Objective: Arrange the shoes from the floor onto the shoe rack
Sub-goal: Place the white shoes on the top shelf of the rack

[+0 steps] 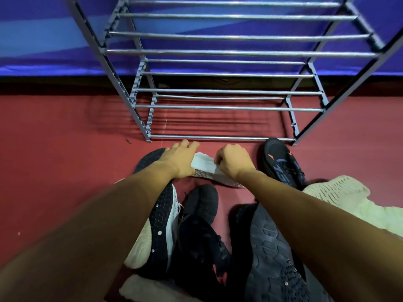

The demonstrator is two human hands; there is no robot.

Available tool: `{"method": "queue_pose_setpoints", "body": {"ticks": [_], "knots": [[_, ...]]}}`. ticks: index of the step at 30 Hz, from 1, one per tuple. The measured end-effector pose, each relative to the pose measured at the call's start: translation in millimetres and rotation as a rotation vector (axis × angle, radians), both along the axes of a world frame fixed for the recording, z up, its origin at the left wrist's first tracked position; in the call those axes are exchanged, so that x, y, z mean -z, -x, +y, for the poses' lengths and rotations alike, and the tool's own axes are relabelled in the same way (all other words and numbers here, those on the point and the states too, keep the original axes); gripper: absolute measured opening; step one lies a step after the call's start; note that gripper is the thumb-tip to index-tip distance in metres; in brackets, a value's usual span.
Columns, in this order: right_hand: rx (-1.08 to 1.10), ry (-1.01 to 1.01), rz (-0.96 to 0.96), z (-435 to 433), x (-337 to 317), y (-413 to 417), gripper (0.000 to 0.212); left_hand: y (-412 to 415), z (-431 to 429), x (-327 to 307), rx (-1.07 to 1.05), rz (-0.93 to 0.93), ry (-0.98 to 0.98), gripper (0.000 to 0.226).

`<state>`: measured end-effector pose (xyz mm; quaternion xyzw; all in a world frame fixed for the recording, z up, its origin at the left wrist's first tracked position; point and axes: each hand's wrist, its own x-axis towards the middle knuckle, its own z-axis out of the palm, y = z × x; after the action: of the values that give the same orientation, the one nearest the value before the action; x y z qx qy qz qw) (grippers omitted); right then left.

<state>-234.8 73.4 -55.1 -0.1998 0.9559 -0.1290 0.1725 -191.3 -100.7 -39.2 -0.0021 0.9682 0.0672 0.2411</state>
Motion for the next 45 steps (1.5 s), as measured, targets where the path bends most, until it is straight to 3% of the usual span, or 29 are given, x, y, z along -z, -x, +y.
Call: {"method": "queue_pose_setpoints", "body": {"ticks": [5, 13, 17, 26, 31, 35, 41, 45], "knots": [[-0.034, 0.085, -0.029, 7, -38, -14, 0.033, -16, 10, -28, 0.055, -0.031, 0.049, 0.078], [-0.085, 0.164, 0.112, 14, -138, -30, 0.031, -33, 15, -116, 0.095, 0.071, 0.104, 0.067], [-0.152, 0.158, 0.183, 14, -185, -44, 0.028, -44, 18, -170, 0.138, 0.116, 0.124, 0.041], [-0.027, 0.293, 0.316, 20, -265, -58, 0.012, -73, 13, -246, 0.033, 0.431, 0.109, 0.043], [0.126, 0.356, 0.397, 43, -286, -62, 0.020, -90, -4, -262, -0.126, 0.681, -0.019, 0.039], [0.229, 0.431, 0.540, 50, -289, -68, 0.026, -100, -7, -260, -0.253, 0.744, -0.107, 0.042], [0.246, 0.552, 0.417, 30, -287, -87, 0.044, -105, 11, -278, -0.265, 0.817, -0.243, 0.041], [0.370, 0.937, 0.069, 5, -291, -99, 0.060, -110, 32, -291, -0.259, 0.871, -0.266, 0.038]]}}
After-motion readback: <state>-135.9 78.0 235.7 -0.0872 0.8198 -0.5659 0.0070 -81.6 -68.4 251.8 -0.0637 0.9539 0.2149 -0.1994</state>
